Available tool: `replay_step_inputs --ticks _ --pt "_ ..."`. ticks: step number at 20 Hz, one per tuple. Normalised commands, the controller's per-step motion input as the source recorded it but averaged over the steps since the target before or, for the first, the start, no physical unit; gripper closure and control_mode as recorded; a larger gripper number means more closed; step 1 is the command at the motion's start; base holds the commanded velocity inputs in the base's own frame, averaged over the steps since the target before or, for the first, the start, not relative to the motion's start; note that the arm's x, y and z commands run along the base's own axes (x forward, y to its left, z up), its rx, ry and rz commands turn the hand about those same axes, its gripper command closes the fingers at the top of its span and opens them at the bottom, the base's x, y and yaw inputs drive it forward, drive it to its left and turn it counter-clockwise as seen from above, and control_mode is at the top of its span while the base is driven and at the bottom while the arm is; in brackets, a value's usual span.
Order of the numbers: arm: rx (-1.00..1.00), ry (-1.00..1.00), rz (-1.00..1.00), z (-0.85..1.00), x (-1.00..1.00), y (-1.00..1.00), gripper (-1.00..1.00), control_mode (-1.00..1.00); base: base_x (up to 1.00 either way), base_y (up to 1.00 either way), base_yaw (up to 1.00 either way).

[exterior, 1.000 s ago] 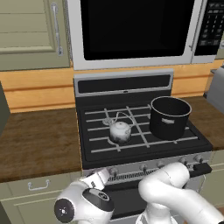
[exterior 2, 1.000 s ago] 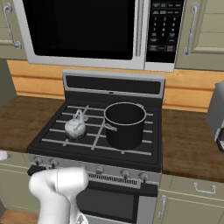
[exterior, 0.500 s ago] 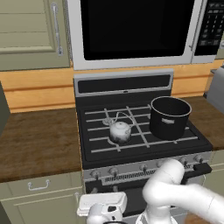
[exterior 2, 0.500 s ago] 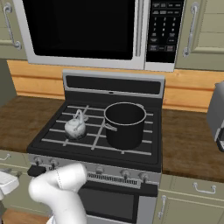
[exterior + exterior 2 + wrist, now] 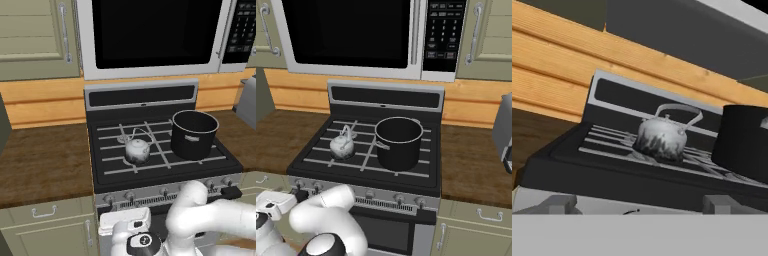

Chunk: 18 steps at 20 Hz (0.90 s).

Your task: Pick the kettle from the counter and place it on a stove burner. Then turn the burner on.

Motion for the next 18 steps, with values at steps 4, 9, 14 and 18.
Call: replay_step_inputs --ticks 4,9,14,18 --pt "0.0 0.0 0.04 -0.17 0.08 0.11 -1.0 -1.0 0.0 0.0 0.0" --pt "0.04 0.0 0.02 -0.29 0.1 0.25 -1.0 -1.0 0.0 0.0 0.0" --pt "0.01 0.0 0.0 -0.24 0.3 0.2 -1.0 -1.0 0.0 0.0 0.0" --pt "0.0 0.0 0.0 -0.35 0.21 0.41 -1.0 -1.0 0.0 0.0 0.0"
